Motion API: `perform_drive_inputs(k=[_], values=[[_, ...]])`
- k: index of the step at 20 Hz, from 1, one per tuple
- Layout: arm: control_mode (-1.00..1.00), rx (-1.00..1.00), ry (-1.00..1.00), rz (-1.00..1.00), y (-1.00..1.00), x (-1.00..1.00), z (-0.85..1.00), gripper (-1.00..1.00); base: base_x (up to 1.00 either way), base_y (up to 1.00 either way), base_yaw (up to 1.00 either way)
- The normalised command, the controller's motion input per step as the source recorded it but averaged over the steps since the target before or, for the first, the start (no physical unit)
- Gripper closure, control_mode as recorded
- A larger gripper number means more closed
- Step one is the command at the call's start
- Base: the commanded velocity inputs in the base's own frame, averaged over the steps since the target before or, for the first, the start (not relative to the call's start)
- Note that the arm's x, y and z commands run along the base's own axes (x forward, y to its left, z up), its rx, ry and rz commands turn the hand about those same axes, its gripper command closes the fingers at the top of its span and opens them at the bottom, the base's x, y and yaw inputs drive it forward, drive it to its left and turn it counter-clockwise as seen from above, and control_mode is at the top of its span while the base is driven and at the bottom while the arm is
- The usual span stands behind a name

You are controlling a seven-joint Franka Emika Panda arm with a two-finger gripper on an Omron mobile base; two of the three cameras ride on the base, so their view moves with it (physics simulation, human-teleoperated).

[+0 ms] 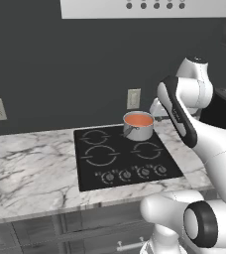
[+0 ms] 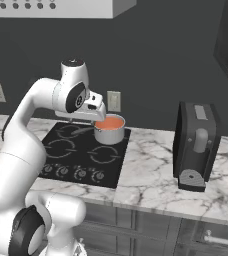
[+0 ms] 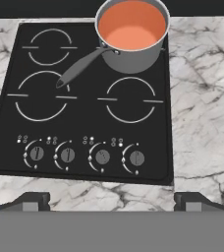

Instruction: Wait until the marinara sauce is simmered to a deep red color and then turn off the stove.

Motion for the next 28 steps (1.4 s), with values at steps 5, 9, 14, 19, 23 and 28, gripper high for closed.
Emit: perform_drive_inputs(k=[5, 9, 14, 19, 23, 28], values=[[-1.0, 0.0, 0.0, 0.0, 0.0, 0.0, 0.0, -1.0, 0.0, 0.0, 0.0], [-1.0, 0.0, 0.0, 0.0, 0.0, 0.0, 0.0, -1.0, 0.0, 0.0, 0.0], [-1.0, 0.0, 0.0, 0.0, 0.0, 0.0, 0.0, -1.0, 0.0, 0.0, 0.0], [-1.0, 0.0, 0.0, 0.0, 0.0, 0.0, 0.0, -1.0, 0.0, 0.0, 0.0], [-1.0, 0.0, 0.0, 0.0, 0.0, 0.0, 0.0, -1.0, 0.0, 0.0, 0.0], [-1.0, 0.0, 0.0, 0.0, 0.0, 0.0, 0.0, -1.0, 0.0, 0.0, 0.0]])
